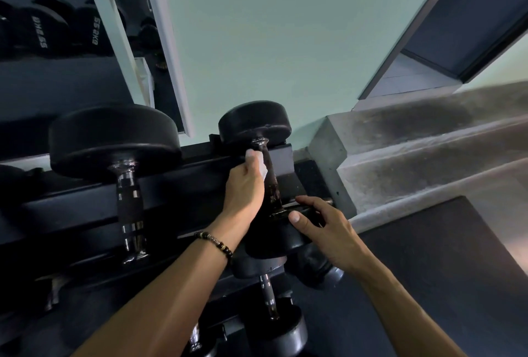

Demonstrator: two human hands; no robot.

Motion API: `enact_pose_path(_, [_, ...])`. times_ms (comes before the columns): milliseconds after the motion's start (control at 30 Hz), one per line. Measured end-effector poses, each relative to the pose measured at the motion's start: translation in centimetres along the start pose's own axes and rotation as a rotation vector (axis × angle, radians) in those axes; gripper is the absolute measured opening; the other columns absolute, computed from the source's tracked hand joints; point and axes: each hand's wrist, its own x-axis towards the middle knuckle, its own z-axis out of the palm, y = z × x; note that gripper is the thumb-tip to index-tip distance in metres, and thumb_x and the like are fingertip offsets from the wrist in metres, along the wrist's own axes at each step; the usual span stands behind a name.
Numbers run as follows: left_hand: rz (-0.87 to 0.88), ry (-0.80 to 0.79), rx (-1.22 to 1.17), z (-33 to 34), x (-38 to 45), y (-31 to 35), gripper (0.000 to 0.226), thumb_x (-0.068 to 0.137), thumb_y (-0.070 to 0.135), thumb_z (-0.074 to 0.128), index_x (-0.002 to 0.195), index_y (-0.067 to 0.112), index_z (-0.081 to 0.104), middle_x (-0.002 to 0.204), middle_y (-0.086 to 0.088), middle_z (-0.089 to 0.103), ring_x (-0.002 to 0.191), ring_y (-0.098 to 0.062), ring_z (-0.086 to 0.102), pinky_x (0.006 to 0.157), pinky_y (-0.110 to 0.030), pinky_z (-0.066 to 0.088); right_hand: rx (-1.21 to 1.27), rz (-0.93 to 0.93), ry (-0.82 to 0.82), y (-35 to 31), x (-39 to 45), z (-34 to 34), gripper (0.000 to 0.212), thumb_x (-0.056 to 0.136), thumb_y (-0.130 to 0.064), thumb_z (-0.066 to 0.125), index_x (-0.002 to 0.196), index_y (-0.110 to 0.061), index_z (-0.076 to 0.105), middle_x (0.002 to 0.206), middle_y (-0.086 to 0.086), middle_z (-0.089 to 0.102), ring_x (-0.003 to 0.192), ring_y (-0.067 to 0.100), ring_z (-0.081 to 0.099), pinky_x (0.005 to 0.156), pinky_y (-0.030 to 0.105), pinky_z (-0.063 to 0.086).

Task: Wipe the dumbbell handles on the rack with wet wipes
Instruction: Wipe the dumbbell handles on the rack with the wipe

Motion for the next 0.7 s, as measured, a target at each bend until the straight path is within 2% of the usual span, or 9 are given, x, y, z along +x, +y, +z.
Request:
enact_pose_path(33, [0.012,0.015,-0.004,0.0,0.0,-0.5,0.059,0.101,0.046,0.040,0.056,0.011,0.052,0.061,0.002,0.053,0.060,-0.015,0.049,0.065,-0.029,0.038,0.008,-0.004,0.002,0.0,0.0,0.0,0.082,0.066,-0.076,0.063,0.135,-0.033,0.054,0.116,-0.011,0.065,0.105,-0.001,0.062,0.088,0.018,0.049])
enact_pose_path(133, [-0.033,0.015,-0.056,-0.2,0.5,-1.7,0.034,0.098,0.027,0.055,0.082,-0.001,0.066,0.078,-0.010,0.062,0.075,-0.021,0.058,0.076,-0.038,0.050,0.038,-0.004,0.015,0.1,0.1,0.1,0.077,0.065,-0.071,0.064,0.132,-0.033,0.056,0.114,-0.011,0.066,0.102,-0.005,0.062,0.080,0.011,0.048])
enact_pose_path(200, [-0.074,0.016,-0.148,-0.3,1.2,-1.2,0.025,0.095,0.019,0.060,0.078,0.003,0.069,0.082,-0.013,0.064,0.078,-0.023,0.059,0.081,-0.042,0.054,0.034,-0.004,0.013,0.2,0.1,0.1,0.077,0.065,-0.074,0.064,0.131,-0.035,0.056,0.114,-0.011,0.066,0.104,-0.003,0.061,0.079,0.011,0.047])
enact_pose_path(267, [-0.088,0.043,-0.232,-0.3,2.5,0.2,0.025,0.094,0.014,0.063,0.070,0.011,0.069,0.082,-0.012,0.066,0.080,-0.026,0.062,0.080,-0.040,0.054,0.028,-0.007,0.017,0.3,0.2,0.1,0.081,0.062,-0.079,0.063,0.130,-0.037,0.057,0.114,-0.012,0.065,0.105,-0.002,0.061,0.082,0.012,0.046])
enact_pose_path(367, [-0.159,-0.023,-0.310,-0.8,2.6,0.8,0.019,0.095,0.009,0.061,0.078,0.013,0.070,0.086,-0.009,0.073,0.088,-0.029,0.070,0.080,-0.040,0.059,0.036,-0.004,0.021,0.2,0.2,0.2,0.072,0.065,-0.071,0.064,0.128,-0.036,0.059,0.110,-0.013,0.066,0.098,-0.009,0.061,0.077,0.007,0.046])
enact_pose_path(433, [-0.213,-0.118,-0.212,-1.4,0.9,-0.6,0.015,0.095,0.009,0.061,0.085,0.010,0.072,0.086,-0.009,0.074,0.086,-0.026,0.070,0.077,-0.033,0.058,0.043,-0.006,0.023,-0.2,0.1,0.2,0.066,0.067,-0.066,0.064,0.125,-0.036,0.060,0.106,-0.013,0.067,0.094,-0.011,0.061,0.074,0.005,0.046])
enact_pose_path(533, [-0.191,-0.222,-0.070,-1.9,-0.9,-1.8,0.014,0.094,0.013,0.063,0.089,0.006,0.073,0.080,-0.005,0.072,0.075,-0.016,0.066,0.073,-0.024,0.052,0.035,-0.002,0.012,-0.6,-0.1,0.1,0.059,0.068,-0.064,0.065,0.120,-0.037,0.060,0.102,-0.015,0.067,0.093,-0.011,0.061,0.075,0.007,0.046])
enact_pose_path(633, [-0.187,-0.158,-0.219,-1.7,1.2,-0.1,0.012,0.094,0.006,0.062,0.085,0.006,0.070,0.095,-0.016,0.072,0.087,-0.026,0.069,0.086,-0.037,0.055,0.027,0.001,0.012,-0.5,0.0,0.0,0.058,0.068,-0.066,0.065,0.119,-0.040,0.059,0.104,-0.015,0.068,0.096,-0.009,0.062,0.080,0.013,0.047])
enact_pose_path(700, [-0.194,-0.121,-0.234,-1.5,2.5,0.9,0.014,0.094,0.005,0.062,0.084,0.011,0.070,0.103,-0.018,0.072,0.092,-0.029,0.069,0.086,-0.038,0.056,0.028,-0.008,0.026,-0.1,0.1,0.1,0.062,0.068,-0.068,0.065,0.122,-0.039,0.059,0.106,-0.014,0.068,0.098,-0.006,0.063,0.083,0.014,0.047])
